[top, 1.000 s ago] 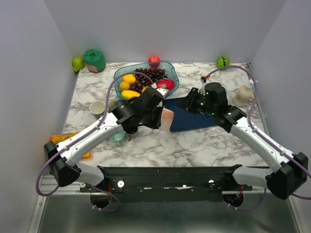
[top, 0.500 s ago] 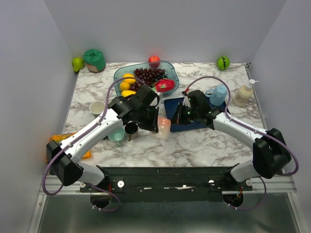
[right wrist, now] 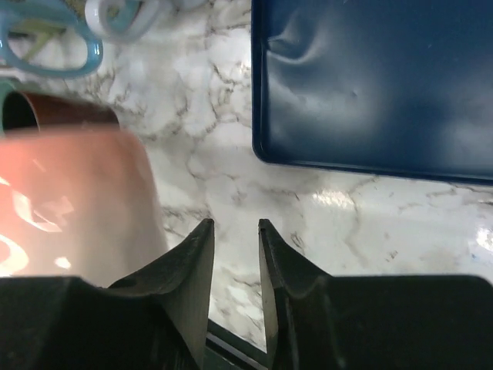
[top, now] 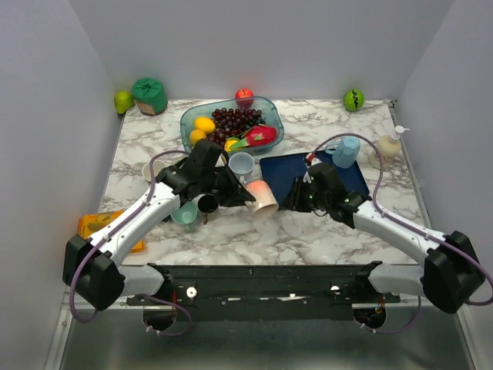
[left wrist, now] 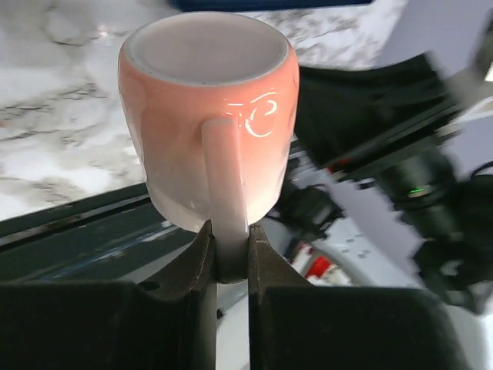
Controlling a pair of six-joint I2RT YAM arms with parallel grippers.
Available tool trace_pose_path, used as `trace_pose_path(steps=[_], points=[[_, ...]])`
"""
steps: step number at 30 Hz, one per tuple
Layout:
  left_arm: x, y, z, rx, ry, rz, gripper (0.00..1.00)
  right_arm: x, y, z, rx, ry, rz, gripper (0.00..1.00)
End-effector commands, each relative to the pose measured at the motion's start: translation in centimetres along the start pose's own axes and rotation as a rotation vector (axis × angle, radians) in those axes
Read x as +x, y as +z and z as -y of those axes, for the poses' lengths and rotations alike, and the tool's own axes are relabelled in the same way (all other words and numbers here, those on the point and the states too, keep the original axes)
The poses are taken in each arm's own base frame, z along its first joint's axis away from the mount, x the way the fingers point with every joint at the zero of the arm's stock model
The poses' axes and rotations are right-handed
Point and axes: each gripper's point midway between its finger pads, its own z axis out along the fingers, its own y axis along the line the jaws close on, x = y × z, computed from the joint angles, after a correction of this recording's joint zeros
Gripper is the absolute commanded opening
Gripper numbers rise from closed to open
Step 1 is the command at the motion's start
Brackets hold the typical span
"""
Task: Turn the mug right side up
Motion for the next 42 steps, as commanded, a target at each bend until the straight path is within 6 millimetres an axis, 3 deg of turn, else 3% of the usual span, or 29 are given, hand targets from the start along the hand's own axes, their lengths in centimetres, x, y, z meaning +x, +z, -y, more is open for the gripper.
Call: trace_pose_path(steps=[1,2,3,5,6,10,17,24,27,30,31,33,34,36,38,39,40,42], points=[[-1.5,-4.5,7.6,0.289,-0.154,0.133,0.0,-1.1,-2.0,-1.6,-0.119,-0.156,0.189,0.41],[-2.0,-4.8,8.0,0.305,-0.216,0.157,0.0,0.2,-1.9,-1.2,-0.139,-0.169,0.184,0.43],[-2.1,-5.3,8.2,0.324,-0.233,0.17,0.0,0.2,-2.3,-1.8,-0.181,-0.19,0.211,0.45],[-2.5,-5.9,8.5,0.336,-0.276,0.2,0.0,-0.7,-3.8,-3.8,-0.289,-0.209,0.307,0.51],[-2.5,-6.3,8.6,0.345,-0.285,0.206,0.0,-0.5,-4.0,-3.8,-0.306,-0.208,0.322,0.54],[-2.4,-7.7,9.9,0.379,-0.291,0.22,0.0,-2.5,-5.9,-5.8,-0.392,-0.214,0.456,0.68],[-2.1,-9.3,11.4,0.424,-0.283,0.218,0.0,-6.8,-8.1,-8.3,-0.43,-0.234,0.622,0.74],[-1.4,-10.3,12.1,0.469,-0.288,0.197,0.0,-8.6,-7.0,-10.4,-0.47,-0.238,0.635,0.74],[-1.2,-10.4,12.1,0.479,-0.29,0.187,0.0,-9.0,-6.3,-11.1,-0.486,-0.216,0.63,0.67],[-1.1,-10.3,11.9,0.485,-0.3,0.179,0.0,-9.4,-6.0,-11.7,-0.503,-0.198,0.623,0.5],[-1.0,-10.3,11.9,0.492,-0.299,0.176,0.0,-9.2,-5.8,-11.8,-0.506,-0.195,0.61,0.39],[-1.0,-9.9,11.3,0.489,-0.312,0.176,0.0,-9.0,-5.7,-11.9,-0.514,-0.188,0.594,0.27],[-1.0,-10.0,11.3,0.501,-0.309,0.177,0.0,-8.9,-5.6,-11.9,-0.512,-0.186,0.584,0.14],[-1.1,-9.4,10.6,0.499,-0.314,0.179,0.0,-8.8,-5.5,-11.9,-0.503,-0.184,0.568,0.01],[-1.2,-9.2,10.1,0.498,-0.301,0.19,0.0,-8.8,-5.4,-11.7,-0.476,-0.177,0.542,0.01],[-1.4,-8.9,9.6,0.488,-0.286,0.206,0.05,-8.8,-5.4,-11.6,-0.462,-0.179,0.534,0.01],[-1.8,-8.7,8.5,0.447,-0.288,0.243,0.31,-8.1,-4.7,-10.8,-0.415,-0.178,0.484,0.01],[-2.3,-8.7,7.3,0.402,-0.201,0.313,0.45,-8.8,-5.1,-11.1,-0.382,-0.199,0.459,0.01]])
